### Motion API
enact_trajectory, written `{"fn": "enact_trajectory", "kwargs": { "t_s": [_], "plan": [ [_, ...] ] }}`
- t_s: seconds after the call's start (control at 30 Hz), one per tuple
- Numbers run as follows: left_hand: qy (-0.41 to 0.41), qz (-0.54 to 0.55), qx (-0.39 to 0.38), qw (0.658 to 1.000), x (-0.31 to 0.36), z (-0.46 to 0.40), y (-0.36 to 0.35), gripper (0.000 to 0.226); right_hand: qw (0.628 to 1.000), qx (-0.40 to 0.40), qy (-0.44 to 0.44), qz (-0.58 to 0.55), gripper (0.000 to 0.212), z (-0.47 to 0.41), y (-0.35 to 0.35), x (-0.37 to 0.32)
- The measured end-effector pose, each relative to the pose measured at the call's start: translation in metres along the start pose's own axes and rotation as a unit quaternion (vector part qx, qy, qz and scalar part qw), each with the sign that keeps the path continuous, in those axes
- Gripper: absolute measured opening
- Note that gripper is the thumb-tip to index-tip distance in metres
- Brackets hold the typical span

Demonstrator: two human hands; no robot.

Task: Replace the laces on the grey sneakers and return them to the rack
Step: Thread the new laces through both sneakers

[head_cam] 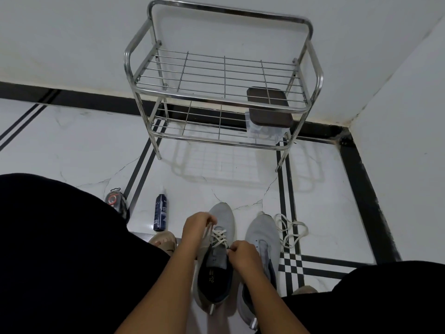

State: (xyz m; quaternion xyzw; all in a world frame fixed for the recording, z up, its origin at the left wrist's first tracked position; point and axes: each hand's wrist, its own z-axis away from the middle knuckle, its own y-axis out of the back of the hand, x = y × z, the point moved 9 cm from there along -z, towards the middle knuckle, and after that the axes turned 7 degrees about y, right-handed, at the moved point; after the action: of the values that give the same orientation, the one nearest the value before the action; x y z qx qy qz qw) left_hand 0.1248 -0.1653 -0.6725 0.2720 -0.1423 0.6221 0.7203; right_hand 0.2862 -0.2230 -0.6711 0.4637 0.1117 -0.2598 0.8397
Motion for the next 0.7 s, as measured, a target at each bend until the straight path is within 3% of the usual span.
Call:
{"fn": "enact_trajectory", "kwargs": {
  "t_s": [0.07,0.13,0.23,0.3,0.4,0.5,0.6,0.7],
  "plan": [
    [-0.064,0.064,-0.027,0.996,0.024,0.024,0.002,0.047,0.993,0.038,0.002,-0.108,0.024,0.001,0.013,-0.007],
    [-0.100,0.064,-0.045,0.992,0.039,0.047,0.002,0.059,0.955,0.068,0.009,-0.289,0.017,0.005,0.028,-0.020],
    [-0.125,0.053,-0.053,0.989,0.050,0.063,-0.001,0.067,0.874,0.036,0.023,-0.483,0.008,0.009,0.039,-0.041],
    [-0.138,0.043,-0.051,0.988,0.053,0.062,-0.003,0.069,0.851,0.011,0.030,-0.524,0.009,0.013,0.040,-0.051],
    [-0.132,0.057,-0.053,0.988,0.048,0.059,-0.005,0.069,0.858,-0.007,0.029,-0.512,0.013,0.018,0.038,-0.053],
    [-0.120,0.155,-0.013,0.981,0.039,0.045,0.012,0.062,0.861,-0.054,0.022,-0.505,0.018,0.022,0.042,-0.047],
    [-0.079,0.267,0.071,0.958,0.018,0.033,0.041,0.053,0.922,-0.080,0.016,-0.378,0.015,0.020,0.063,-0.024],
    [-0.012,0.324,0.095,0.941,-0.005,0.021,0.045,0.046,0.982,0.020,-0.020,-0.186,0.014,0.002,0.092,0.015]
  ]
}}
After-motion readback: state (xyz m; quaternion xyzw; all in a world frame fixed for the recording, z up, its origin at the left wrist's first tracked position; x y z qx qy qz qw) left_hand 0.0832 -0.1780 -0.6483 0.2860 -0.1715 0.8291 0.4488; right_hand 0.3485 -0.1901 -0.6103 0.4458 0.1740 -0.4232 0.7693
